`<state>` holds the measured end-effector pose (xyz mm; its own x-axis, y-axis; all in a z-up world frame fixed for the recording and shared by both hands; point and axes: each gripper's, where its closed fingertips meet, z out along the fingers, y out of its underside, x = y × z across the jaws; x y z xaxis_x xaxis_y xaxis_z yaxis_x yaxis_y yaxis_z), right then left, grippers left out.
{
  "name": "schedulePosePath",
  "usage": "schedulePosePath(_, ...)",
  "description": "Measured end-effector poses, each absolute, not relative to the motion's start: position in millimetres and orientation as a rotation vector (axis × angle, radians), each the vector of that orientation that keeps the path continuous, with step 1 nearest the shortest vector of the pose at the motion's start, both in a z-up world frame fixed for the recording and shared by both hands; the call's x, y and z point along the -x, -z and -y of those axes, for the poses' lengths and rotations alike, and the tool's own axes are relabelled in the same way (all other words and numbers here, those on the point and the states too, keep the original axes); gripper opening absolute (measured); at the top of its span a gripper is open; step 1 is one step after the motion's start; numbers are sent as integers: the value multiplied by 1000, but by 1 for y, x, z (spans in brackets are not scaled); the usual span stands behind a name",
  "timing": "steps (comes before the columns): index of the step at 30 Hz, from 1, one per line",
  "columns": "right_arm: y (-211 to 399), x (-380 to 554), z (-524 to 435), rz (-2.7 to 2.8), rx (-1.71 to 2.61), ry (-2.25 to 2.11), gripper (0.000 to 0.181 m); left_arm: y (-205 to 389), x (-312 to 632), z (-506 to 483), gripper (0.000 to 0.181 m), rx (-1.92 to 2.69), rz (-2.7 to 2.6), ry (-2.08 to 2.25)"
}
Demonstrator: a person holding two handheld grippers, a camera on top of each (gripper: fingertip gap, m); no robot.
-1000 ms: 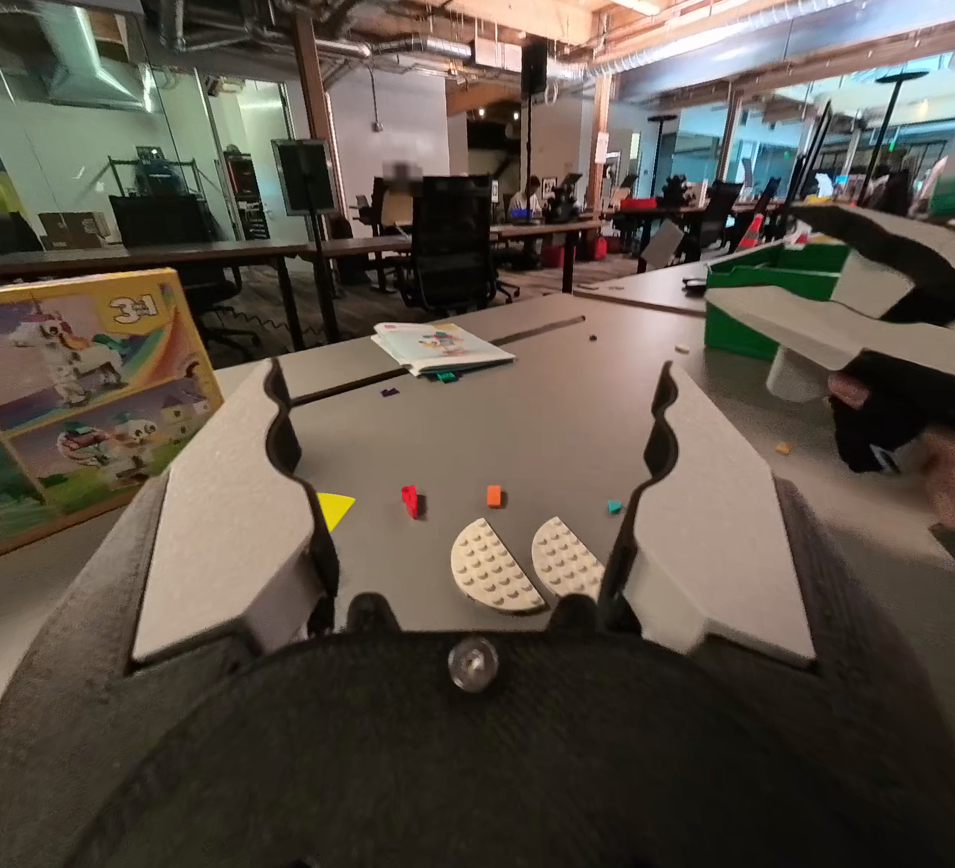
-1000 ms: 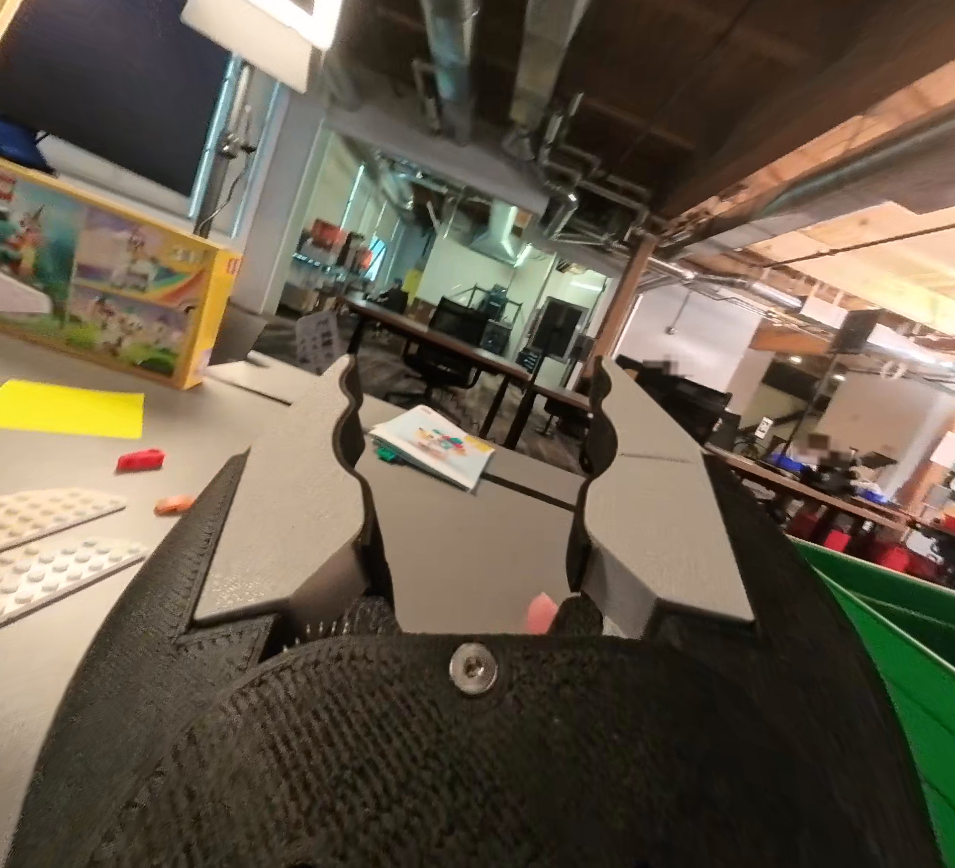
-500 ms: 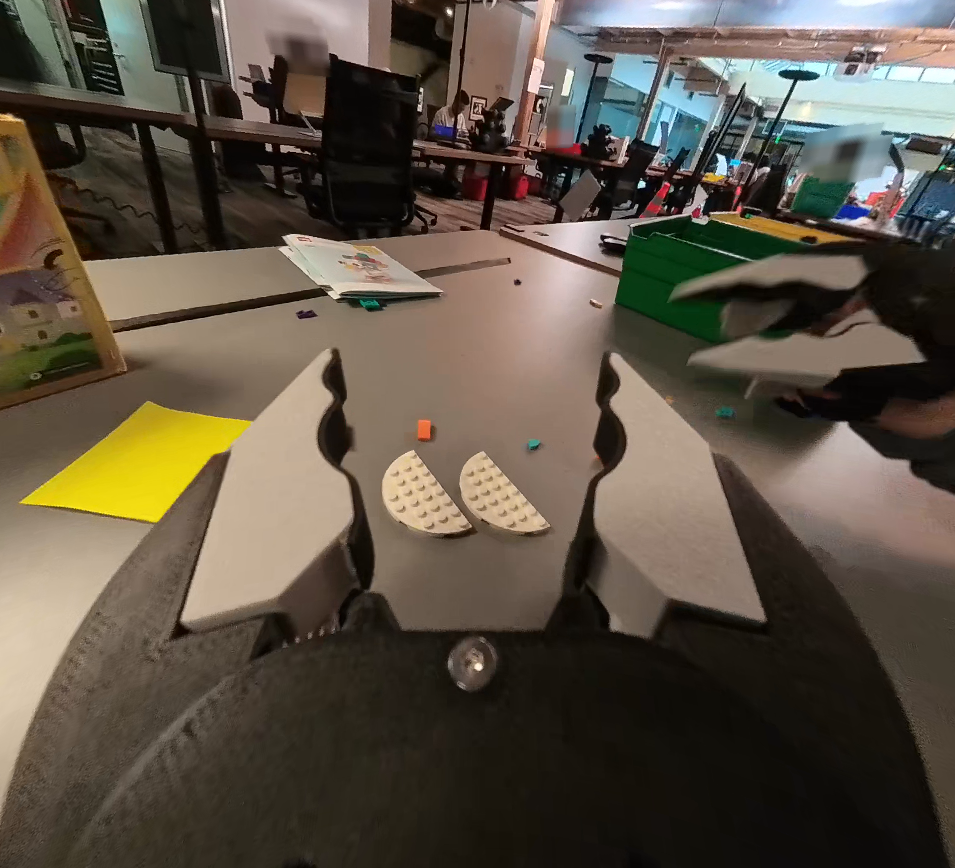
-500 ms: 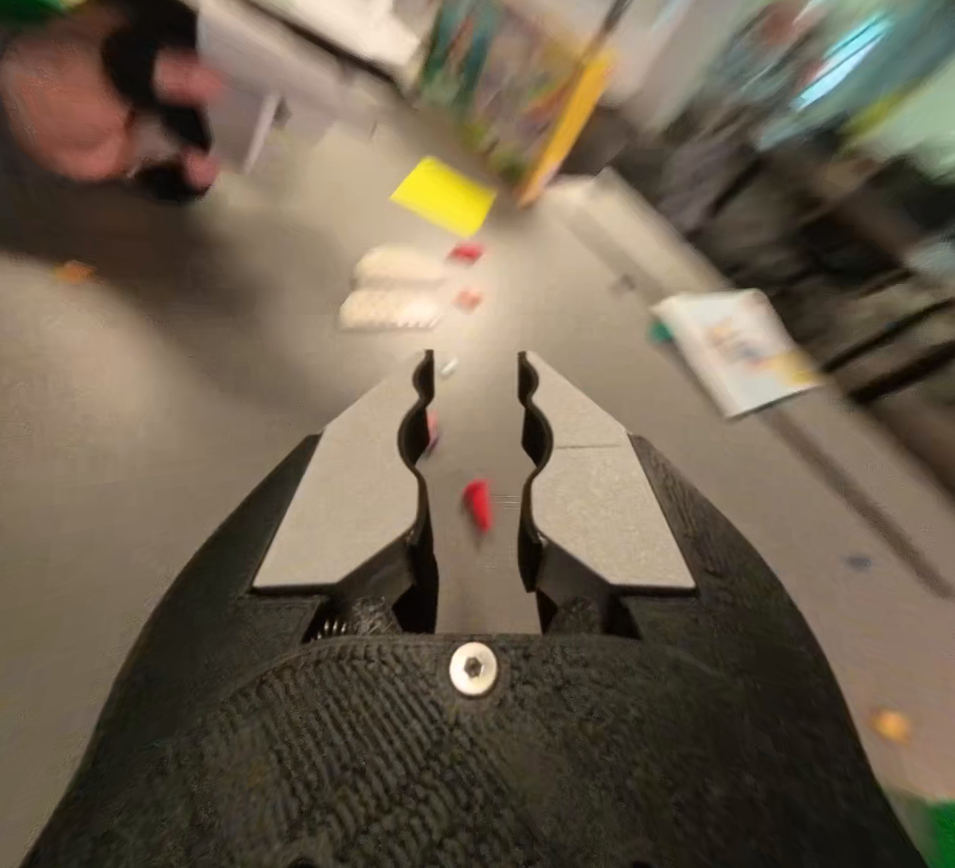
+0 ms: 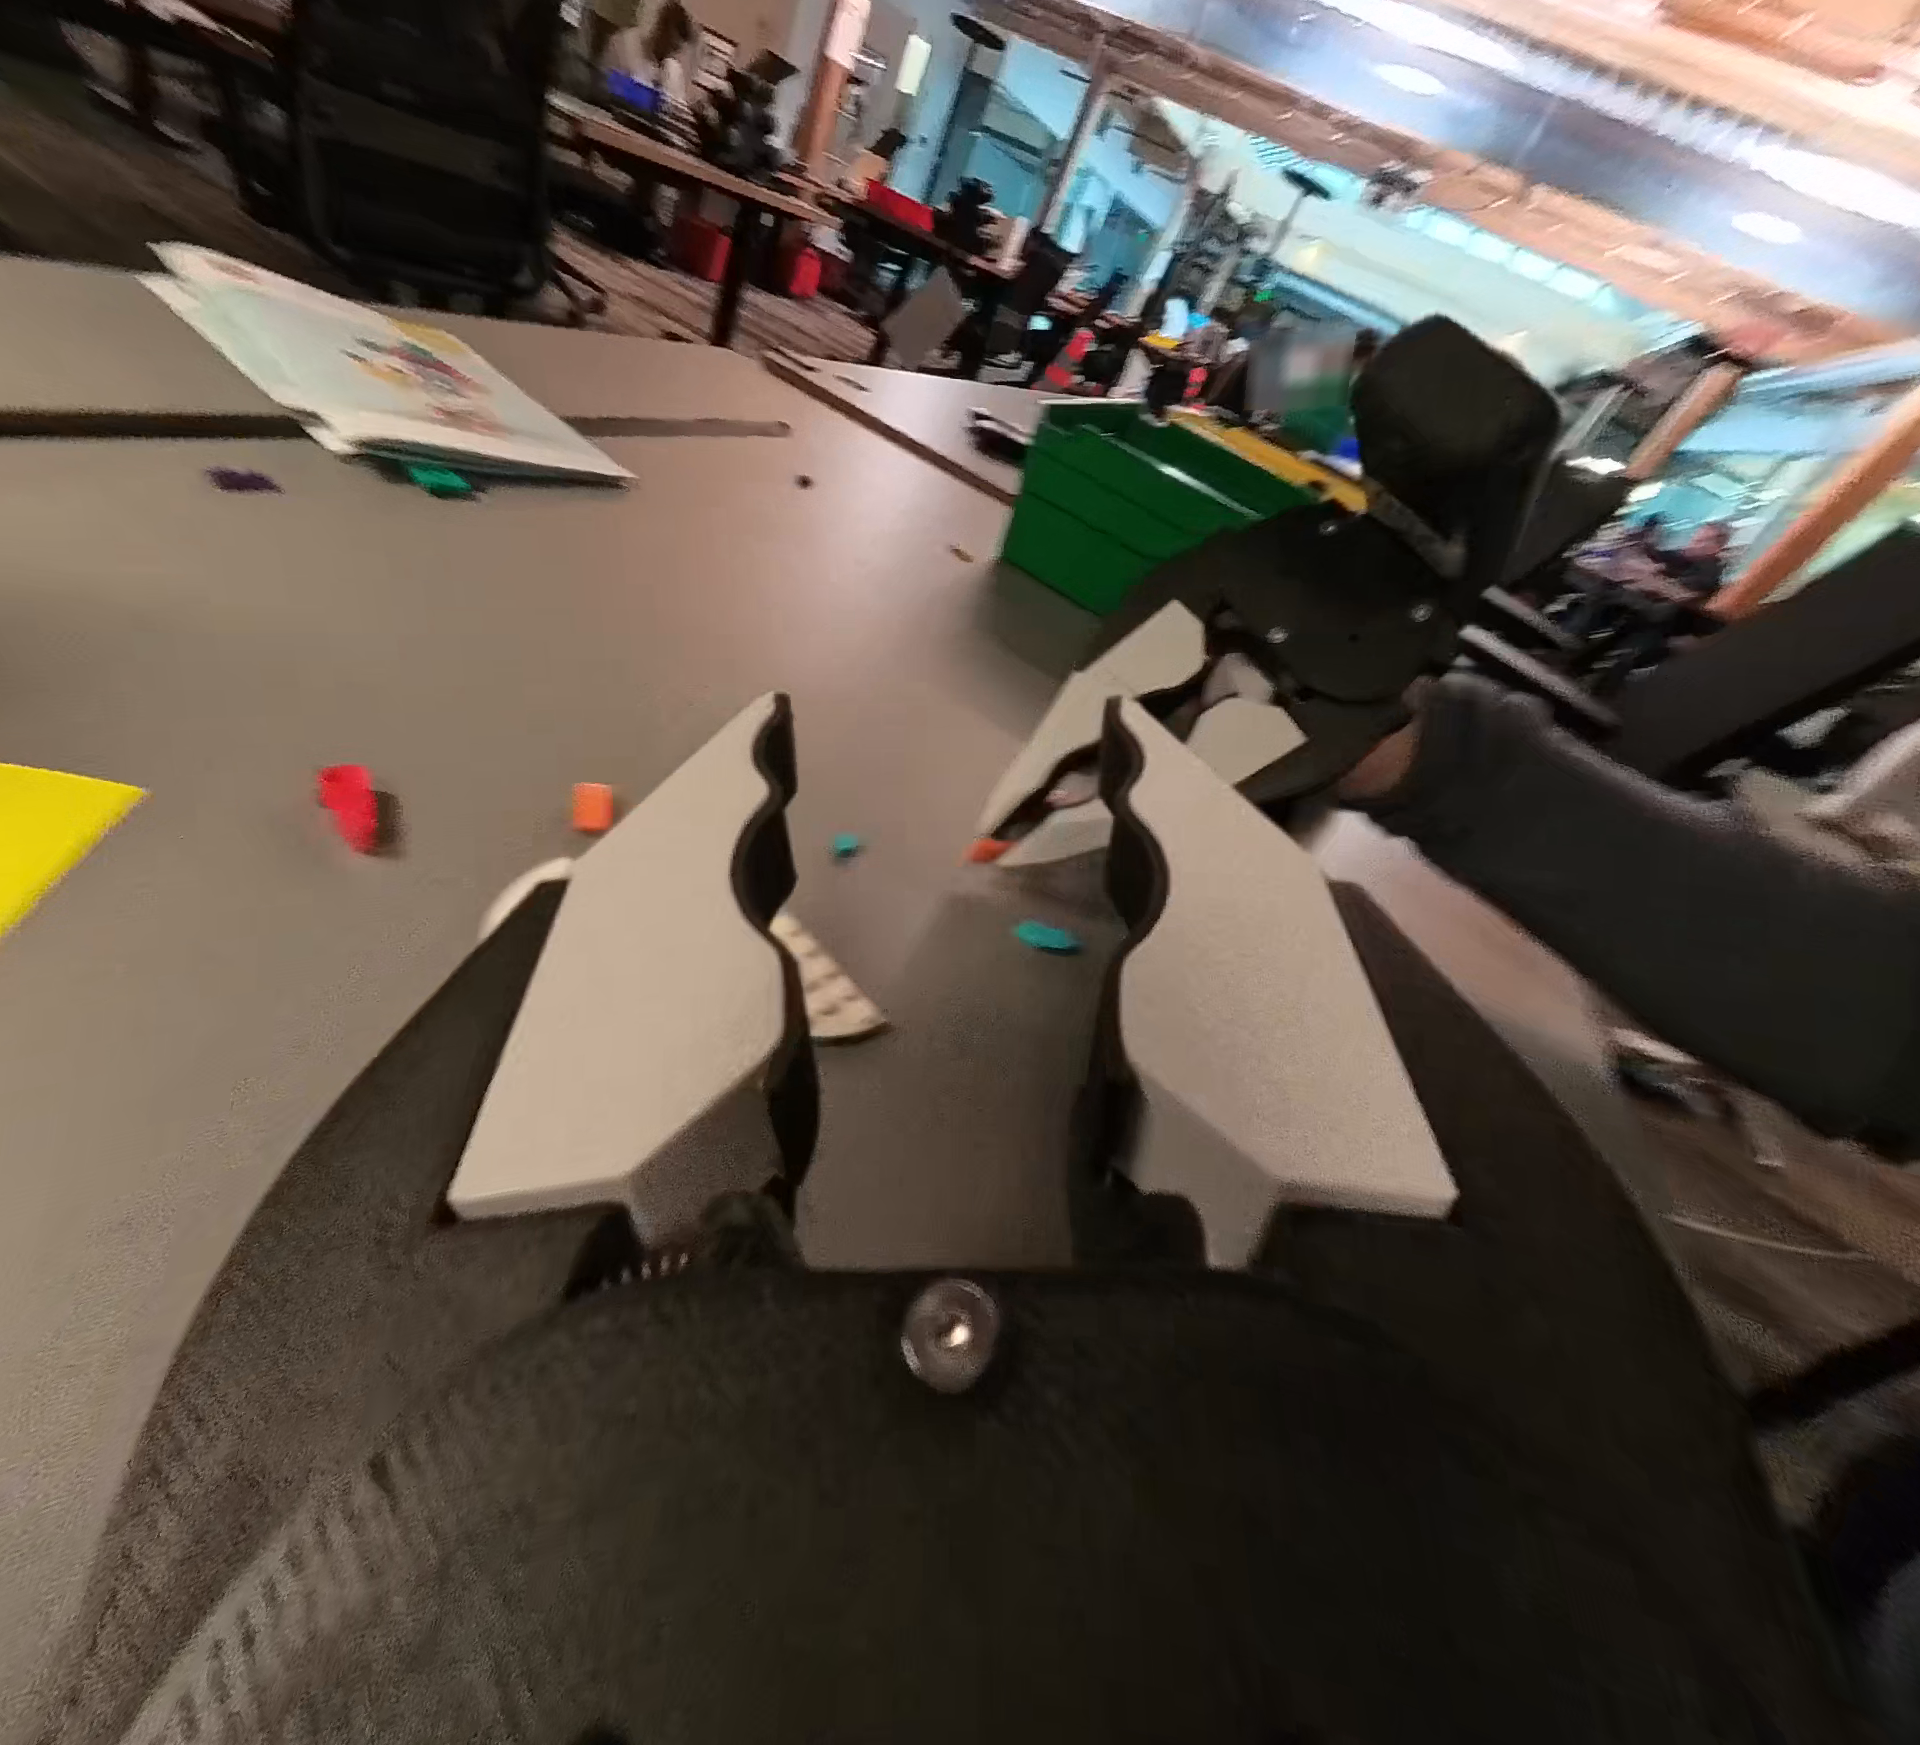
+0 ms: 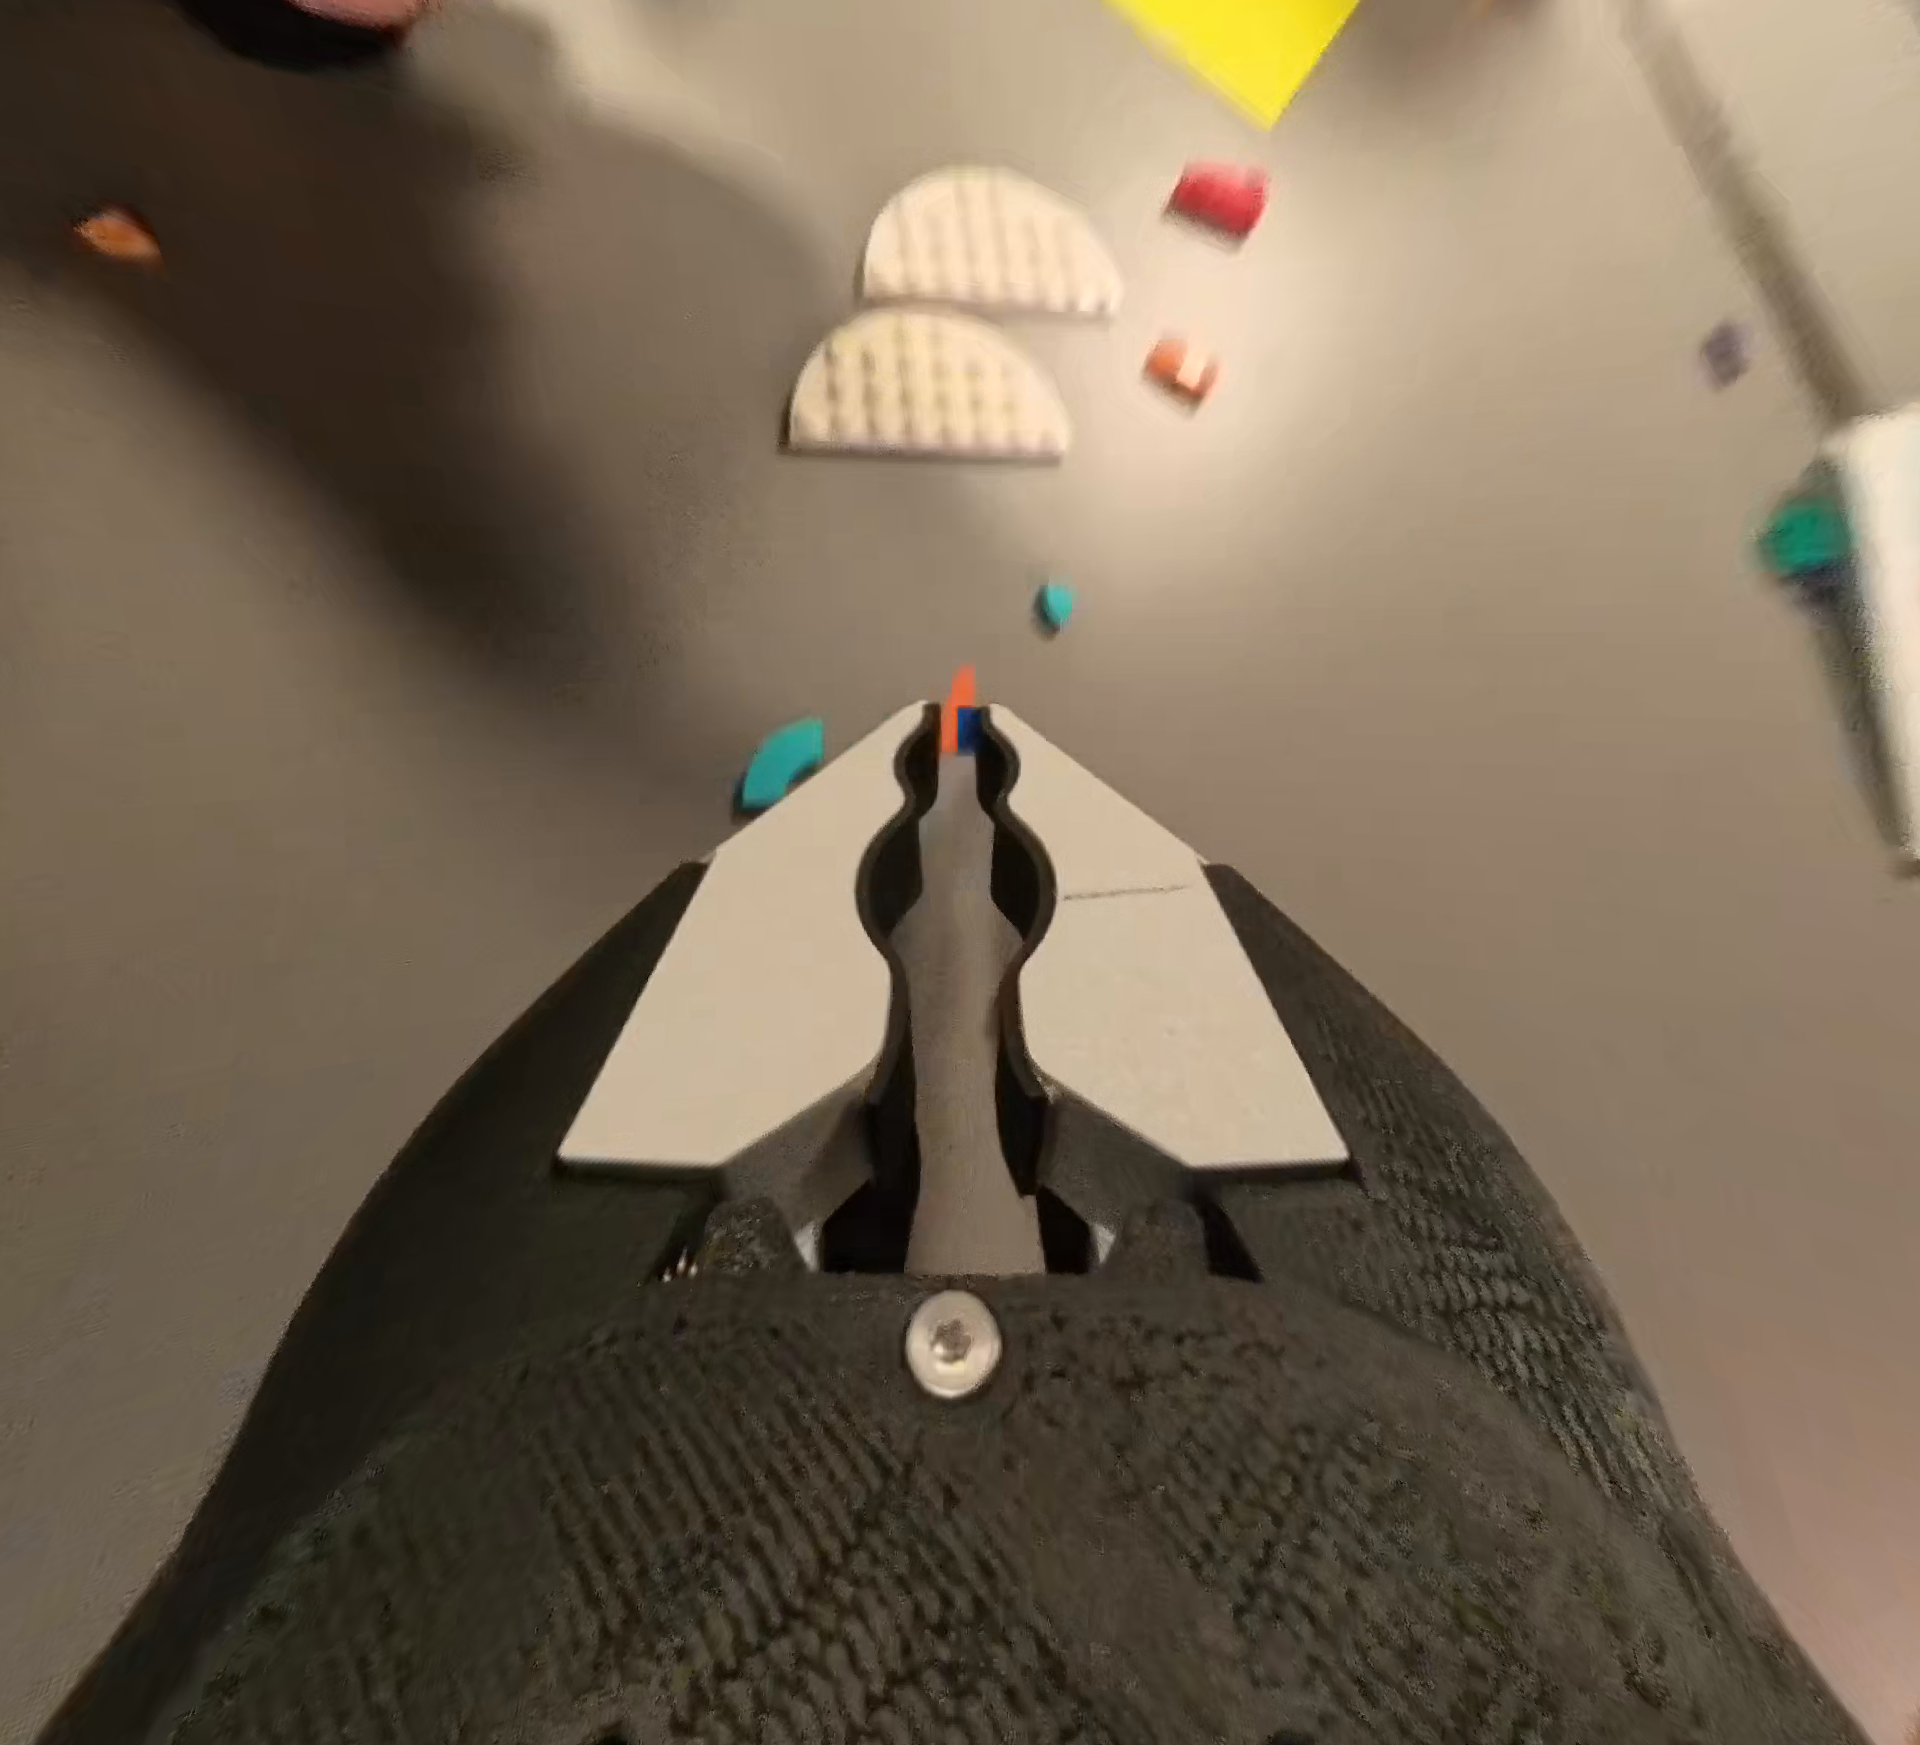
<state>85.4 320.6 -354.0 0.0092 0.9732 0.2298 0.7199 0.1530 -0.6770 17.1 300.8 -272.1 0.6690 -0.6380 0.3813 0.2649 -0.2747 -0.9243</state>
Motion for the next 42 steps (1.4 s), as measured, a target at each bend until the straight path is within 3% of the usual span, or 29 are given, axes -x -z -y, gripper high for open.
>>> schedulePosePath(8,293,-43,-297,1485,1036,-268,3,275,-38,-293,34,1627,-310,1210)
schedulePosePath(11,287,-38,-290,1468,978,-215,3,280,-44,-288,11,1662,-388,1213)
schedulePosePath(20,276,-38,-285,1420,913,-162,4,279,-46,-287,19,1647,-381,1267)
schedulePosePath(22,280,-37,-284,1437,913,-146,4,279,-49,-284,7,1651,-408,1285)
schedulePosePath(24,285,-37,-284,1460,920,-150,4,284,-50,-284,6,1688,-416,1261)
schedulePosePath(27,292,-40,-274,1520,976,-361,16,290,-52,-279,6,1724,-537,1193)
schedulePosePath(31,302,-53,-255,1605,1160,-868,10,303,-57,-259,6,1726,-873,995)
schedulePosePath(42,317,-60,-241,1709,1193,-1005,6,312,-68,-241,7,1670,-1088,914)
